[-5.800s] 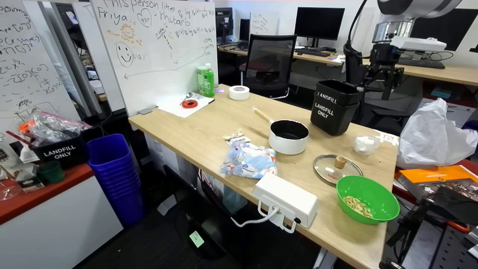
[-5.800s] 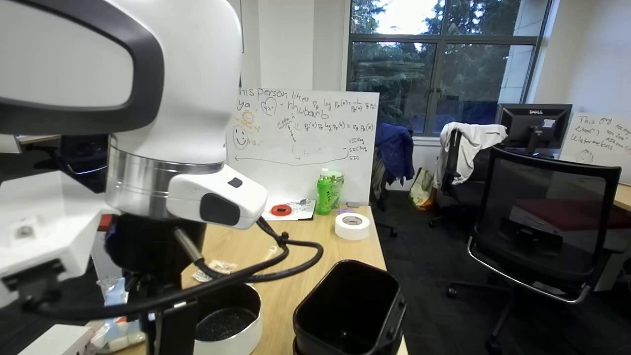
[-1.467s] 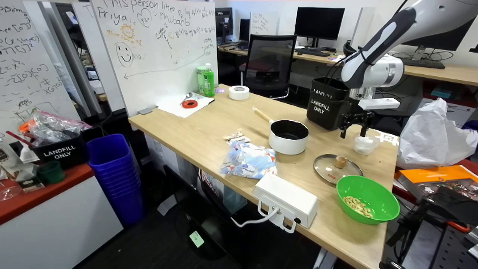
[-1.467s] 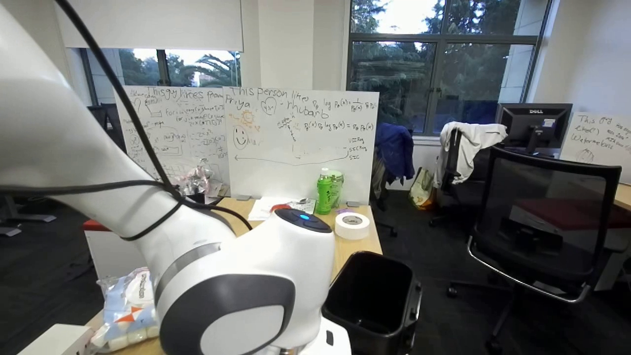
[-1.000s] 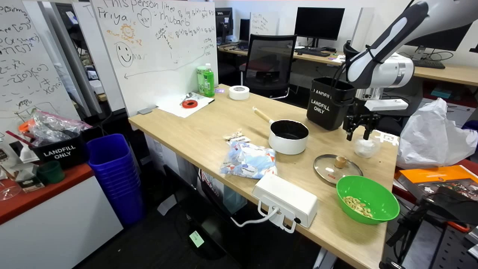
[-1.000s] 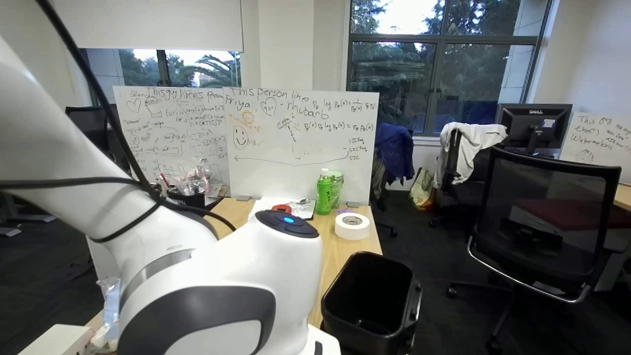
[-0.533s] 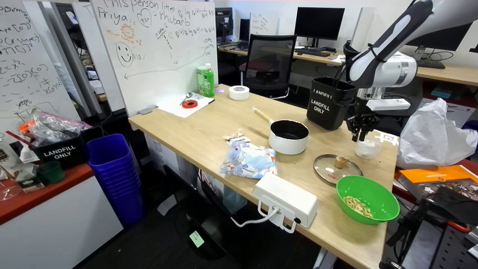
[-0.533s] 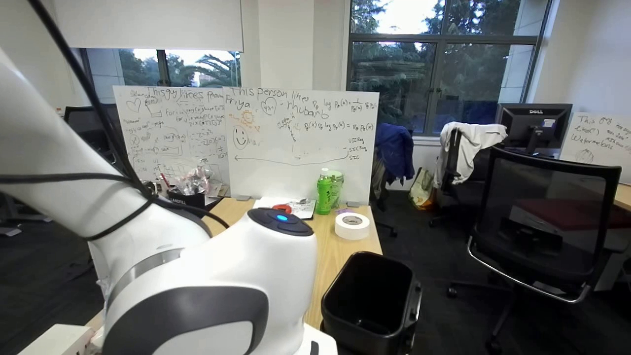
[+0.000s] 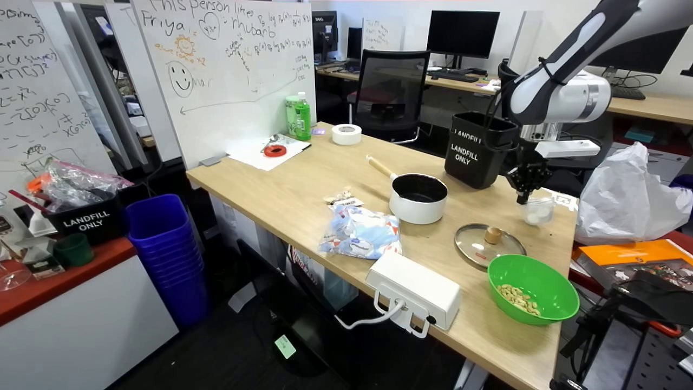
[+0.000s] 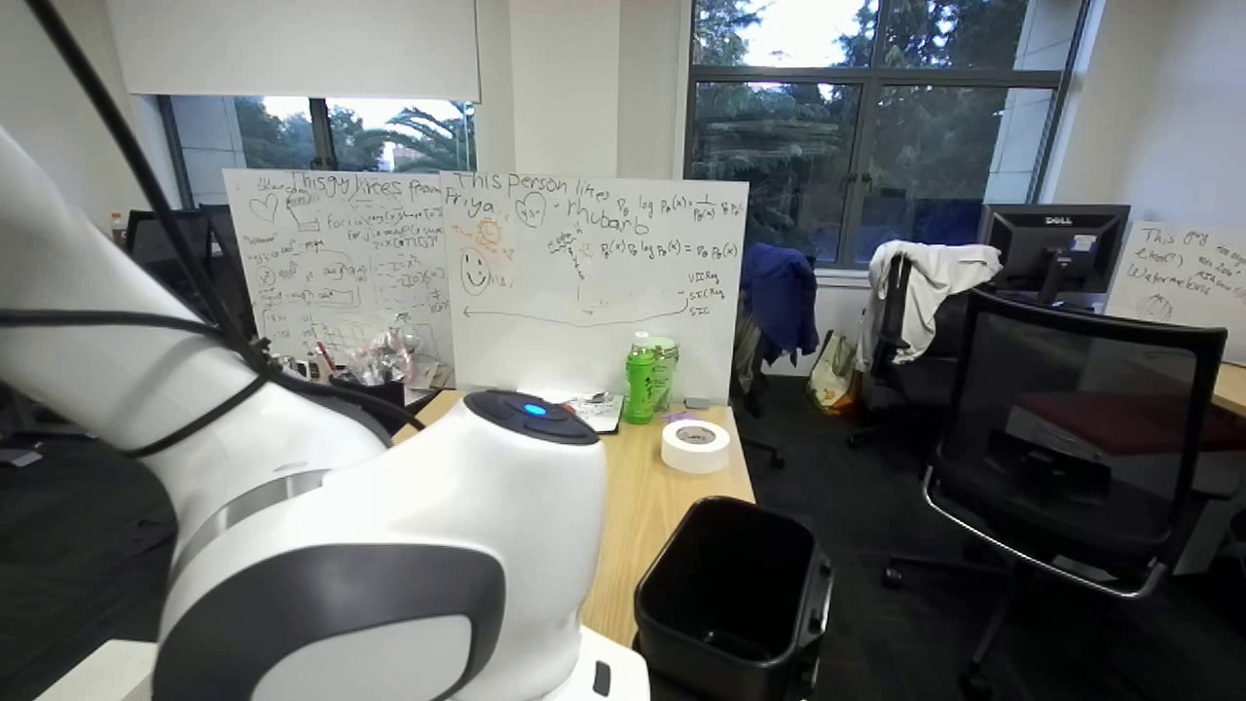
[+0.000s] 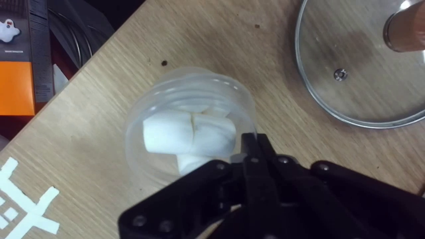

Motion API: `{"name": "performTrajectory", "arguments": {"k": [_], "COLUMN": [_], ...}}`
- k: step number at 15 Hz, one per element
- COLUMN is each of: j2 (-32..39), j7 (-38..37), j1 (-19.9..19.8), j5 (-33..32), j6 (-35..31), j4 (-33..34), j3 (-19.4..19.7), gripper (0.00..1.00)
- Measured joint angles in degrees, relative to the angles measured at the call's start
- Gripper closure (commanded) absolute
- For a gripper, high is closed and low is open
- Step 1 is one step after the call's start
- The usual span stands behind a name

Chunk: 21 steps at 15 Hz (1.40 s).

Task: Place the clear bowl inside the white saucepan

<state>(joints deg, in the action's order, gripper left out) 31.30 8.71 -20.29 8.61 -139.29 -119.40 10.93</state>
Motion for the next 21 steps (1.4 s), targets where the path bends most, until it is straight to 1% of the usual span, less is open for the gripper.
{"name": "performTrajectory", "arguments": {"k": [6,9,12,14,16,19,21], "j2": [-2.5,-6.9,-12.8,-16.5,-19.2,-21.7,-22.8], "j7": [0.1,1.6,4.3,5.2,5.2,5.2,5.2], "j1": [0.0,0.0,0.5,1.8,3.9,7.0,8.7], "j5": [-0.5,-0.1,0.1,0.2,0.2,0.2,0.2], "j6": [0.0,-0.1,-0.2,-0.2,0.9,7.1,9.5], "j4": [-3.3,-6.6,-11.1,-13.8,-14.9,-14.4,-13.2], "j3": [0.1,-0.5,-2.1,-3.5,-4.6,-5.4,-5.8], "gripper": [1.00,1.00,1.00,1.00,1.00,1.00,1.00]}}
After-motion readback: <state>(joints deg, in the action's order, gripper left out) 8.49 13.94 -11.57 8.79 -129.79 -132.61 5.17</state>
